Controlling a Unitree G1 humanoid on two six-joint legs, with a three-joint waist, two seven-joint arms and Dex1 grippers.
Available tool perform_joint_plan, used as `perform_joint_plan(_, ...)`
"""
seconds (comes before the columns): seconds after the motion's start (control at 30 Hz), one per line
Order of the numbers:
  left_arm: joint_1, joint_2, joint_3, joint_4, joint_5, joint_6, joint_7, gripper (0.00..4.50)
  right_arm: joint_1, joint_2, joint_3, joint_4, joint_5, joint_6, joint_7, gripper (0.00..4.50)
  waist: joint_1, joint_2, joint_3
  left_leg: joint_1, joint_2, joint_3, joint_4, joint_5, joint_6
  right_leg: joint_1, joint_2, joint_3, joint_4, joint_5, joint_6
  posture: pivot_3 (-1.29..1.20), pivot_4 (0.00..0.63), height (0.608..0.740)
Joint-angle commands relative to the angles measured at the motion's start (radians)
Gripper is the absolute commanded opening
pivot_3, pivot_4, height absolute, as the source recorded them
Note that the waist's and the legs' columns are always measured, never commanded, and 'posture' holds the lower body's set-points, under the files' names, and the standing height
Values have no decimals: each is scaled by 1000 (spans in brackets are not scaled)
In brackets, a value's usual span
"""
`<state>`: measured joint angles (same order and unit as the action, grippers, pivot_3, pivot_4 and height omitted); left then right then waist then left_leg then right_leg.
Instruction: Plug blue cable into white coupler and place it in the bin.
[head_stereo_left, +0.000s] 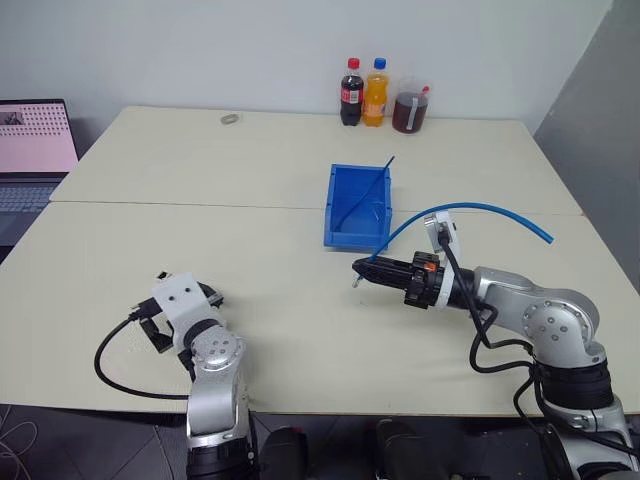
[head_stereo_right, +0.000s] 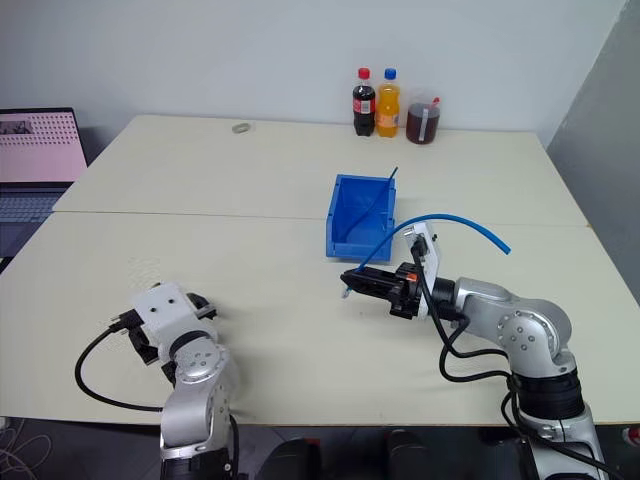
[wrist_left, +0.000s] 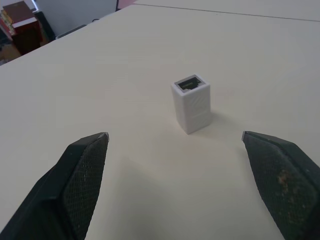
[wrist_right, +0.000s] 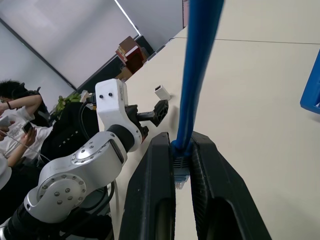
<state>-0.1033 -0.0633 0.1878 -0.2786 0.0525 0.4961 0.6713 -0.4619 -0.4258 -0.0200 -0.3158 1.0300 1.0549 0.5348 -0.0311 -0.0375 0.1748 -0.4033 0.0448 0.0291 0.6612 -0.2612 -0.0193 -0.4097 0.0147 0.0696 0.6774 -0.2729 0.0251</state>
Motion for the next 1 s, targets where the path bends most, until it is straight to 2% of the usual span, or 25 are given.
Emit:
perform_joint_plan(0.03, -78, -73, 52, 46, -44, -27, 16, 4500, -31, -6, -22, -9, 7, -13, 19, 127, 0, 0, 0, 0, 0, 0, 0, 0, 0, 0, 0, 0, 0, 0, 0, 0, 150, 740)
perform_joint_plan(0.47, -225, -28, 137, 208, -72, -45, 19, 4500, -29, -2, -27, -21, 11, -13, 11, 126, 1, -1, 0, -2, 0, -1, 0, 0, 0, -1, 0, -1, -1, 0, 0, 0, 150, 740)
perform_joint_plan(1.0, -264, 2, 170, 249, -57, -65, 10, 4500, -43, -4, -19, -9, 2, -15, 18, 126, 1, -1, 0, -2, 0, -1, 0, 0, 0, -1, 0, -2, -1, 1, 0, 0, 150, 740)
